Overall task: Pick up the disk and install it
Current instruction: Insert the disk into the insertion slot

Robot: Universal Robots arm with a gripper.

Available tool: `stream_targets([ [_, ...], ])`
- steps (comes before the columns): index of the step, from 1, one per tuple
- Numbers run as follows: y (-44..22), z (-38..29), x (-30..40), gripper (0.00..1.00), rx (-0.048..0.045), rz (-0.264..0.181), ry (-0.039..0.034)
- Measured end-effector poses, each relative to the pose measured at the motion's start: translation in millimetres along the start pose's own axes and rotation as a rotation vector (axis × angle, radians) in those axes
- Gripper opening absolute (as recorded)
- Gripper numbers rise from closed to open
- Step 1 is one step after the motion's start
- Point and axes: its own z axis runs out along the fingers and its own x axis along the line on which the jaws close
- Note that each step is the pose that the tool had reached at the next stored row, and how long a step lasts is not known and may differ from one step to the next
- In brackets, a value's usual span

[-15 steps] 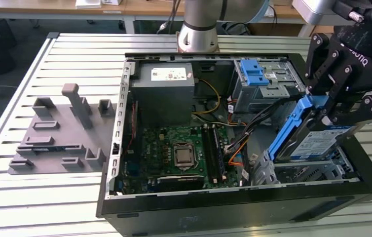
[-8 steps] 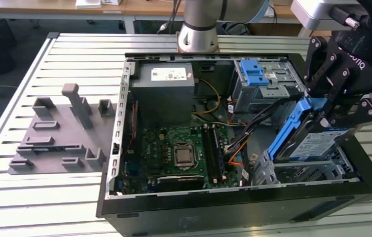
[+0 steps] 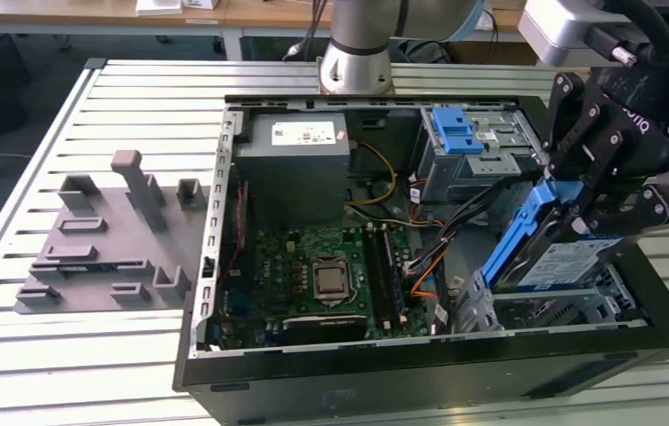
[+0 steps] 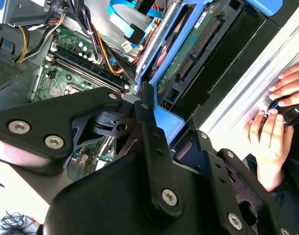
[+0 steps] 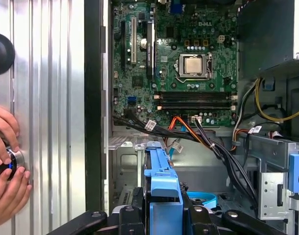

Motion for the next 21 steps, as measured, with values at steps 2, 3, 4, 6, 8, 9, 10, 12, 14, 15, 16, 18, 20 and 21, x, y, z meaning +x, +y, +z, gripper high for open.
stream_targets([
  [2, 0.0, 1.4, 0.0, 0.37, 0.0000, 0.000, 0.0000],
  [3, -0.1, 2.2, 0.0, 0.37, 0.0000, 0.000, 0.0000],
  [4, -0.1, 2.9, 0.0, 0.37, 0.0000, 0.000, 0.0000],
  [6, -0.2, 4.4, 0.0, 0.37, 0.0000, 0.000, 0.0000],
  [8, -0.2, 5.9, 0.0, 0.37, 0.0000, 0.000, 0.0000],
  [9, -0.3, 6.6, 0.0, 0.37, 0.0000, 0.000, 0.0000],
  [10, -0.4, 8.1, 0.1, 0.37, 0.0000, 0.000, 0.0000],
  [12, -0.4, 9.6, 0.1, 0.37, 0.0000, 0.000, 0.0000],
  [14, -0.4, 11.3, 0.1, 0.37, 0.0000, 0.000, 0.0000],
  [15, -0.5, 12.1, 0.1, 0.37, 0.0000, 0.000, 0.0000],
  [16, -0.5, 12.8, 0.1, 0.37, 0.0000, 0.000, 0.0000],
  [18, -0.5, 14.2, 0.1, 0.37, 0.0000, 0.000, 0.0000],
  [20, -0.4, 15.6, 0.1, 0.37, 0.0000, 0.000, 0.0000],
  [21, -0.4, 16.2, 0.2, 0.37, 0.0000, 0.000, 0.0000],
])
